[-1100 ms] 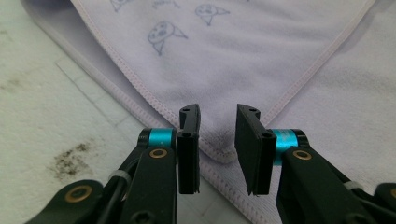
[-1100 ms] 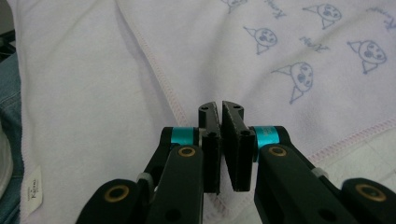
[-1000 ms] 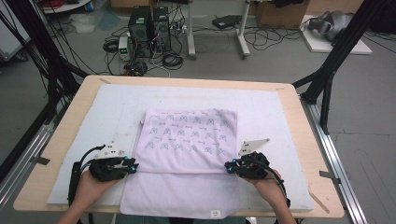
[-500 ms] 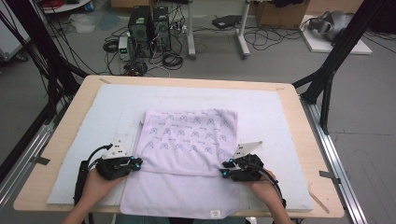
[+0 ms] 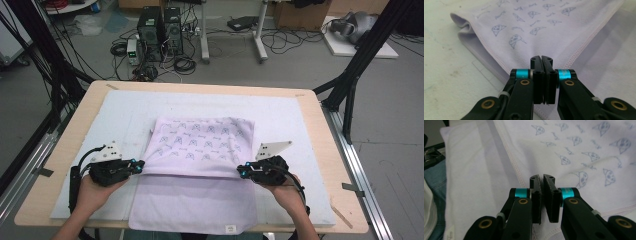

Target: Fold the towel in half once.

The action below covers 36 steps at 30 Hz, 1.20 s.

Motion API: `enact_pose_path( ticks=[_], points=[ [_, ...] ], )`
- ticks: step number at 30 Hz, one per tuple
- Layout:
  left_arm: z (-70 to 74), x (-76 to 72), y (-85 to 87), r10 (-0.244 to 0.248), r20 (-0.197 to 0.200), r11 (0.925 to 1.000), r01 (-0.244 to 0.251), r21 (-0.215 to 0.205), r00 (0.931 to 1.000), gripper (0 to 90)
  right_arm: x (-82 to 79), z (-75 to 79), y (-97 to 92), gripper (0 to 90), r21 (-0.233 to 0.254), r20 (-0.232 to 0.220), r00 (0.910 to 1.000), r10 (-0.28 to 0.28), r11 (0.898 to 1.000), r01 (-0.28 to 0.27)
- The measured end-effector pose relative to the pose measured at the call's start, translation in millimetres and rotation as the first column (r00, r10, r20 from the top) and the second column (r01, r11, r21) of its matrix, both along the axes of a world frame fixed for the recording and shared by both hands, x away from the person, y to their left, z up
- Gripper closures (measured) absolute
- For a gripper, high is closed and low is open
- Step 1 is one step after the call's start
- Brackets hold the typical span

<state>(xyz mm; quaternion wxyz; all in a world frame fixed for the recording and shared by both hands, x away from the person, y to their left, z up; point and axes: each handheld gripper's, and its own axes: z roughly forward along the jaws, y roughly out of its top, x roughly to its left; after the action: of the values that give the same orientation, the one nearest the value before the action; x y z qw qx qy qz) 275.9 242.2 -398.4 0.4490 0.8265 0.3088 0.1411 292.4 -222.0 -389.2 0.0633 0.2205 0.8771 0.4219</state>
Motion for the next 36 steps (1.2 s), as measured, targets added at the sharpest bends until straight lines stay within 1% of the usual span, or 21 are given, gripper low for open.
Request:
enact_pose_path(
  ticks=[2, 4, 8, 11, 13, 14, 15, 17, 19, 21, 22, 24, 26, 27, 28, 29, 31, 33, 34, 35, 36],
  points=[
    [3.3, -6.1, 1.3, -0.009, 0.005, 0.9998, 0.009, 0.018, 0.9999, 87.7, -5.5, 6.2, 0.8, 84.9, 0.002, 0.014, 0.9999, 0.008, 1.0, -0.008],
    [3.6, -16.6, 2.1, -0.025, 0.007, 0.9991, 0.025, 0.033, 0.9997, 87.8, -13.7, 10.0, 1.2, 85.0, -0.003, 0.027, 0.9994, 0.022, 1.0, -0.022],
    [3.2, -44.2, 4.8, -0.047, -0.002, 0.9987, 0.047, 0.02, 0.9989, 87.8, -37.6, 9.7, 0.5, 85.1, -0.014, 0.031, 0.9977, 0.061, 0.998, -0.06],
    [0.5, -63.4, 5.5, -0.075, -0.021, 0.9969, 0.076, 0.019, 0.9969, 87.7, -55.3, 3.4, -1.8, 85.1, -0.019, -0.003, 0.9953, 0.097, 0.995, -0.097],
    [-4.4, -70.0, 4.7, -0.102, -0.05, 0.9945, 0.103, 0.016, 0.9935, 87.1, -62.2, -3.4, -3.1, 81.6, -0.021, -0.041, 0.9922, 0.118, 0.993, -0.119],
    [-6.8, -70.5, 4.0, -0.11, -0.065, 0.9936, 0.112, 0.018, 0.9918, 84.2, -62.9, -6.9, -3.5, 76.9, -0.018, -0.063, 0.9896, 0.129, 0.991, -0.131],
    [-8.9, -69.2, 3.8, -0.105, -0.066, 0.994, 0.107, 0.025, 0.9923, 78.8, -61.7, -9.2, -4.4, 75.0, -0.017, -0.067, 0.9893, 0.129, 0.991, -0.131],
    [-11.3, -62.1, 5.0, -0.08, -0.074, 0.9966, 0.081, 0.013, 0.994, 71.1, -56.8, -9.5, -5.9, 71.5, 0.0, -0.068, 0.9911, 0.114, 0.993, -0.114],
    [-11.7, -50.5, 5.6, -0.056, -0.064, 0.9984, 0.057, 0.003, 0.9964, 67.1, -47.3, -7.3, -5.8, 68.8, 0.022, -0.054, 0.9942, 0.092, 0.996, -0.091],
    [-11.8, -33.1, 4.1, -0.033, -0.047, 0.9994, 0.033, -0.01, 0.9983, 66.7, -34.2, -5.7, -3.7, 66.6, 0.013, -0.035, 0.9975, 0.061, 0.998, -0.06],
    [-11.9, -26.2, 3.0, -0.027, -0.043, 0.9996, 0.026, -0.011, 0.9987, 66.6, -24.3, -5.2, -1.9, 65.7, 0.01, -0.029, 0.9988, 0.041, 0.999, -0.04],
    [-12.7, -6.8, -2.2, -0.006, -0.044, 0.9993, 0.005, -0.036, 0.999, 67.0, -9.3, -5.9, 1.0, 65.2, -0.004, -0.021, 0.9997, 0.011, 1.0, -0.011],
    [-13.5, 13.5, -8.1, 0.001, -0.057, 0.9995, -0.002, -0.032, 0.9984, 69.1, 9.6, -9.7, 4.5, 64.7, -0.009, -0.022, 0.9997, -0.004, 1.0, 0.004],
    [-14.3, 22.3, -11.5, 0.005, -0.036, 0.9999, -0.005, -0.016, 0.9993, 69.7, 18.5, -12.4, 6.2, 63.9, -0.028, -0.027, 0.9995, -0.019, 0.999, 0.018],
    [-15.2, 30.8, -15.7, 0.01, -0.021, 0.9999, -0.01, 0.013, 0.9997, 70.1, 27.2, -15.4, 7.4, 62.5, -0.038, -0.031, 0.999, -0.032, 0.999, 0.031],
    [-16.7, 39.7, -19.7, 0.009, -0.022, 0.9996, -0.008, 0.028, 0.9997, 69.5, 35.3, -18.2, 8.2, 62.3, -0.045, -0.034, 0.9984, -0.044, 0.998, 0.043],
    [-21.6, 54.0, -25.6, 0.019, -0.02, 0.9997, -0.018, 0.017, 0.9996, 68.1, 48.8, -23.2, 9.6, 60.7, -0.072, -0.027, 0.9974, -0.067, 0.995, 0.065],
    [-29.2, 63.9, -29.9, 0.038, -0.05, 0.9988, -0.036, 0.031, 0.998, 66.7, 58.8, -29.5, 9.9, 60.5, -0.082, -0.027, 0.9954, -0.092, 0.993, 0.089],
    [-37.0, 69.4, -33.5, 0.042, -0.077, 0.9958, -0.035, 0.084, 0.9962, 66.7, 61.1, -32.6, 10.4, 60.2, -0.094, -0.033, 0.9936, -0.108, 0.99, 0.105],
    [-40.7, 70.9, -34.9, 0.038, -0.098, 0.9942, -0.027, 0.104, 0.9945, 69.3, 65.6, -39.8, 11.6, 60.6, -0.12, -0.049, 0.9916, -0.12, 0.986, 0.113],
    [-43.0, 70.8, -35.3, 0.029, -0.094, 0.9945, -0.019, 0.103, 0.9951, 74.9, 67.2, -43.3, 12.5, 62.8, -0.137, -0.052, 0.9912, -0.122, 0.984, 0.114]
  ],
)
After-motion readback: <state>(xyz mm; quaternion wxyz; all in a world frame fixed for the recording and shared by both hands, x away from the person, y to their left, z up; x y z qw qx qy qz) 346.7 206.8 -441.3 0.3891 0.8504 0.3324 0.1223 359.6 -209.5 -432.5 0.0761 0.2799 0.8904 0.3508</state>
